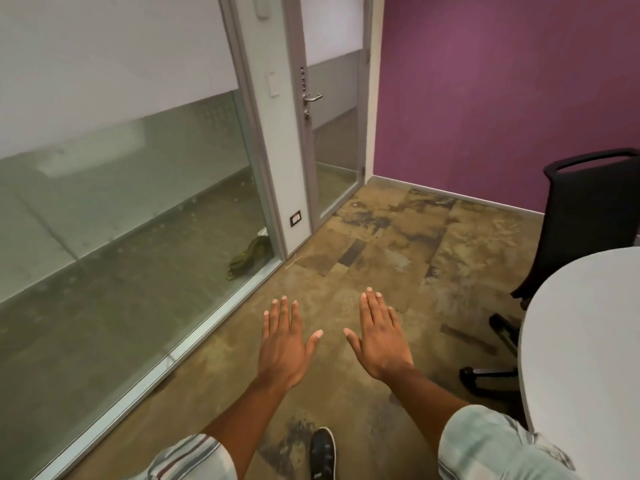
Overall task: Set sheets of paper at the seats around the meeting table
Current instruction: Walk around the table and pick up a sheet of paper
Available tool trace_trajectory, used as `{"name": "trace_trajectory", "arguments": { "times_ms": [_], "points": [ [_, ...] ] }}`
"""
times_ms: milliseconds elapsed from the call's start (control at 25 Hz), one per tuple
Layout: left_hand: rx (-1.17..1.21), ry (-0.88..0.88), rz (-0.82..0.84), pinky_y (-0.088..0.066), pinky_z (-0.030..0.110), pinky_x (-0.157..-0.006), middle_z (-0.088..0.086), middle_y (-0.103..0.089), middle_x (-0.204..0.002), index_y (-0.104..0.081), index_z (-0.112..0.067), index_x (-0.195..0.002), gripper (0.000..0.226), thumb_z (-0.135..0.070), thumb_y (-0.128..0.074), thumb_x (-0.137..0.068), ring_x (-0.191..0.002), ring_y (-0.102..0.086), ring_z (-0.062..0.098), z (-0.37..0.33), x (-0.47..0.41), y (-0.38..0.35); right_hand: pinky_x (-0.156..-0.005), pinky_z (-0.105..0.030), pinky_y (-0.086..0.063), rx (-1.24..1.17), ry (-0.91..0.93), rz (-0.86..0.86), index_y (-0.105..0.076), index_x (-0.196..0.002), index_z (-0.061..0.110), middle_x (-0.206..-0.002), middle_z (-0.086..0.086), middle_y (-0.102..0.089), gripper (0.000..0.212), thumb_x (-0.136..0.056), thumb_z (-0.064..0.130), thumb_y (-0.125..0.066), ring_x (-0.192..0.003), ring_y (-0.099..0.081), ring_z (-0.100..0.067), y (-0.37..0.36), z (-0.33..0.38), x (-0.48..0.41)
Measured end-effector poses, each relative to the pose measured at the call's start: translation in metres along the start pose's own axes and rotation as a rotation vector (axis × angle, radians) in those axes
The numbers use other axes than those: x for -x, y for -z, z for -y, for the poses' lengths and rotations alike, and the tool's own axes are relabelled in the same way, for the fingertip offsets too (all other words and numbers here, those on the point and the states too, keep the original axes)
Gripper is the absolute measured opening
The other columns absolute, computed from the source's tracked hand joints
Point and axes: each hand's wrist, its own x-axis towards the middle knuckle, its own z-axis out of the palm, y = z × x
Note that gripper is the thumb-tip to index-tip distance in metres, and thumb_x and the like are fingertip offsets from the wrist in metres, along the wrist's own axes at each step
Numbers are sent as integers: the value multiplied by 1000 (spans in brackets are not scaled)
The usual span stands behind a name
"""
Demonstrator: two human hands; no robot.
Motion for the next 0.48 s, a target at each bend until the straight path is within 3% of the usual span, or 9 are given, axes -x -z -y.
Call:
{"name": "trace_trajectory", "arguments": {
  "times_ms": [480],
  "points": [
    [62,-278,103,-1,51,-134,16,-7,-178,-15,-11,-169,98,-78,-6,-98,-165,3,32,-23,-324,-65,-131,-44,-1,89,-262,-6,11,-165,15,-173,-4,20,87,-103,73,-8,-159,21,-21,-16,-111,-239]
  ]
}}
